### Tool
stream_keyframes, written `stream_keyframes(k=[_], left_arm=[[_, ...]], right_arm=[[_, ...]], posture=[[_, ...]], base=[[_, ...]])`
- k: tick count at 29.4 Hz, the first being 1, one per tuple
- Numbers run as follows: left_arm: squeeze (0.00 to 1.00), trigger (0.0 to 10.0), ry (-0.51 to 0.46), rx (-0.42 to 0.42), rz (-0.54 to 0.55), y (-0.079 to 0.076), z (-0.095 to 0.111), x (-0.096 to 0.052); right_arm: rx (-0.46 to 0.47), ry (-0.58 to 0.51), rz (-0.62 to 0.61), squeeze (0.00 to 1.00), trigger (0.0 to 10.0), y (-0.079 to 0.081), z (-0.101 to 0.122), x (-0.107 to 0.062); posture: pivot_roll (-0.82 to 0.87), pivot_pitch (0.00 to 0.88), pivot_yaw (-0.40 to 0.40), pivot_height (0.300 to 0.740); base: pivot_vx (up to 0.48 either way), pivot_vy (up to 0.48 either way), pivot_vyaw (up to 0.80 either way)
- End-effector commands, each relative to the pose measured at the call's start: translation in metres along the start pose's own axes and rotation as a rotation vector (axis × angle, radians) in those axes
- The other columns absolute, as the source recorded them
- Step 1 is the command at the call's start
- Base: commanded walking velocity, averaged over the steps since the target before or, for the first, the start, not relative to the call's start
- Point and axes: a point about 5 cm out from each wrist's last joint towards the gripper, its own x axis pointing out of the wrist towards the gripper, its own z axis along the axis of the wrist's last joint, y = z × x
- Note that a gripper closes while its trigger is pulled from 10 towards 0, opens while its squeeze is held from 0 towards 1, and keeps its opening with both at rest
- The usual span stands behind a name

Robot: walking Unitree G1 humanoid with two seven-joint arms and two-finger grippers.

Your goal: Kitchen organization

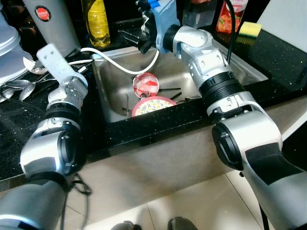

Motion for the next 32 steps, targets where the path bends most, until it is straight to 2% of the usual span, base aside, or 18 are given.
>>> stream_keyframes(k=[1, 3, 5, 8, 12, 13, 15, 17, 20, 21, 24, 27, 29, 30, 32], left_arm=[[0.0, 10.0, -0.063, 0.142, 0.007, 0.019, 0.017, 0.002], [0.0, 10.0, -0.088, 0.225, 0.011, 0.034, 0.023, 0.003], [0.0, 10.0, -0.097, 0.323, -0.011, 0.048, 0.027, 0.003], [0.0, 10.0, -0.078, 0.382, -0.054, 0.059, 0.026, 0.003], [0.0, 10.0, -0.015, 0.348, -0.197, 0.075, 0.022, 0.001], [0.0, 10.0, -0.004, 0.324, -0.238, 0.079, 0.022, 0.0], [0.0, 10.0, -0.004, 0.324, -0.238, 0.079, 0.022, 0.0], [0.0, 10.0, 0.027, 0.294, -0.316, 0.091, 0.019, -0.002], [0.0, 10.0, 0.053, 0.259, -0.359, 0.095, 0.016, -0.004], [0.0, 10.0, 0.075, 0.233, -0.415, 0.095, 0.014, -0.005], [0.0, 10.0, 0.085, 0.235, -0.463, 0.094, 0.013, -0.006], [0.0, 10.0, 0.139, 0.282, -0.533, 0.094, 0.007, -0.008], [0.0, 10.0, 0.166, 0.295, -0.537, 0.096, 0.004, -0.009], [0.0, 2.0, 0.186, 0.303, -0.536, 0.097, 0.001, -0.009], [0.0, 2.0, 0.213, 0.318, -0.529, 0.1, -0.002, -0.01]], right_arm=[[0.044, -0.006, -0.042, 0.0, 10.0, -0.007, -0.003, -0.006], [0.082, 0.008, -0.09, 0.0, 10.0, -0.014, -0.012, -0.014], [0.147, 0.055, -0.119, 0.0, 10.0, -0.014, -0.03, -0.02], [0.189, 0.098, -0.117, 0.0, 10.0, -0.008, -0.047, -0.024], [0.213, 0.129, -0.074, 0.0, 10.0, 0.005, -0.056, -0.025], [0.213, 0.131, -0.068, 0.0, 10.0, 0.006, -0.054, -0.025], [0.213, 0.131, -0.068, 0.0, 10.0, 0.006, -0.054, -0.025], [0.212, 0.138, -0.055, 0.0, 10.0, 0.004, -0.05, -0.024], [0.21, 0.143, -0.043, 0.0, 10.0, 0.005, -0.048, -0.025], [0.212, 0.149, -0.033, 0.0, 10.0, 0.007, -0.049, -0.025], [0.213, 0.153, -0.027, 0.0, 10.0, 0.009, -0.05, -0.026], [0.216, 0.162, -0.025, 0.0, 10.0, 0.012, -0.052, -0.028], [0.217, 0.163, -0.026, 0.0, 10.0, 0.012, -0.052, -0.028], [0.218, 0.164, -0.027, 0.0, 10.0, 0.012, -0.052, -0.028], [0.218, 0.164, -0.03, 0.0, 10.0, 0.012, -0.051, -0.029]], posture=[[0.0, 0.111, 0.103, 0.74], [0.02, 0.128, 0.101, 0.74], [0.04, 0.153, 0.104, 0.74], [0.05, 0.17, 0.105, 0.74], [0.06, 0.197, 0.092, 0.74], [0.06, 0.21, 0.081, 0.74], [0.06, 0.21, 0.081, 0.74], [0.05, 0.235, 0.064, 0.74], [0.05, 0.246, 0.059, 0.74], [0.05, 0.254, 0.057, 0.74], [0.05, 0.259, 0.058, 0.74], [0.04, 0.262, 0.06, 0.74], [0.04, 0.262, 0.061, 0.74], [0.04, 0.26, 0.063, 0.74], [0.04, 0.26, 0.063, 0.74]], base=[[0.0, 0.0, 0.0], [0.0, 0.0, 0.0], [0.0, 0.0, 0.0], [0.0, 0.0, 0.0], [0.0, 0.0, 0.0], [0.0, 0.0, 0.0], [0.0, 0.0, 0.0], [0.0, 0.0, 0.0], [0.0, 0.0, 0.0], [0.0, 0.0, 0.0], [0.0, 0.0, 0.0], [0.0, 0.0, 0.0], [0.0, 0.0, 0.0], [0.0, 0.0, 0.0], [0.0, 0.0, 0.0]])
